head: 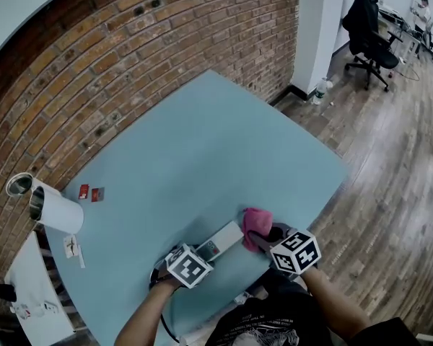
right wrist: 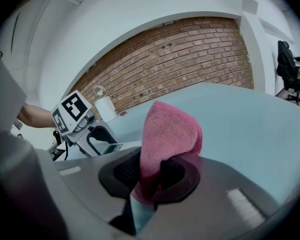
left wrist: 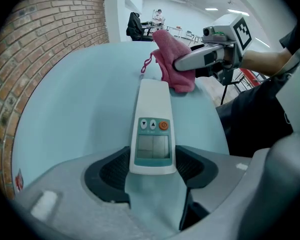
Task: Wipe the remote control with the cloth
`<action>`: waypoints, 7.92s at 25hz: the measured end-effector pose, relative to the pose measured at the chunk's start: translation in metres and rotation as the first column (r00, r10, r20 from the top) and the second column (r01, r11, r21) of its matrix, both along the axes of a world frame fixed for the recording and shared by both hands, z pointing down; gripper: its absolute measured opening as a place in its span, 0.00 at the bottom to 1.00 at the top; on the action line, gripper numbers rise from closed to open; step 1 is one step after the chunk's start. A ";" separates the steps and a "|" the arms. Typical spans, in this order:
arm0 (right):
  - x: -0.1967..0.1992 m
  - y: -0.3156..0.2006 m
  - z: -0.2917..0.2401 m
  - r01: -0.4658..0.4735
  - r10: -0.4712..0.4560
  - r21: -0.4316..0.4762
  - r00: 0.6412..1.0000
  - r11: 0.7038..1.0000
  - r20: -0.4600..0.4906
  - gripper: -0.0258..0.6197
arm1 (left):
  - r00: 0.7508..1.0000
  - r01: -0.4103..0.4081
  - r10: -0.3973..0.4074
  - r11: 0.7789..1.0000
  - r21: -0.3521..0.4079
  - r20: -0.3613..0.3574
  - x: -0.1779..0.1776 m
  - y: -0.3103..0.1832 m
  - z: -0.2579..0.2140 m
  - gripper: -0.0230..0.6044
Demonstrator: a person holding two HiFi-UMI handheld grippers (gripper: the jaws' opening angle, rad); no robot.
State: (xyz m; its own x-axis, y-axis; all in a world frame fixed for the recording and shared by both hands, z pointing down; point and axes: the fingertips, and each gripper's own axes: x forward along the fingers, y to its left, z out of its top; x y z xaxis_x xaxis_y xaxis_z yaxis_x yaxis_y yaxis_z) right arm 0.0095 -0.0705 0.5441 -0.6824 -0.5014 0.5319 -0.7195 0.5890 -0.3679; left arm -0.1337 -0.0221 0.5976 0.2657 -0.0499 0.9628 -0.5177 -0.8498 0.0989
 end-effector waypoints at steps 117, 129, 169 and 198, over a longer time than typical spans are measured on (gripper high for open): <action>-0.177 -0.051 -0.015 0.657 -0.657 0.021 0.754 0.754 -0.004 0.14 | 0.997 0.011 -0.007 0.998 -0.058 0.073 0.001 0.003 0.003 0.49; -0.037 -0.112 -0.049 0.117 -0.117 0.012 0.973 0.993 0.198 0.14 | 0.920 0.233 -0.325 0.903 -0.360 -0.218 0.016 0.016 -0.017 0.49; -0.078 -0.074 -0.015 0.168 -0.178 0.236 0.984 0.957 0.024 0.14 | -0.089 -0.005 -0.946 0.313 -0.950 -0.311 0.038 0.001 -0.064 0.44; -0.083 -0.015 -0.020 0.252 -0.275 0.177 0.953 0.952 0.124 0.14 | -0.185 -0.033 -0.936 0.311 -0.950 -0.300 0.043 -0.009 -0.069 0.44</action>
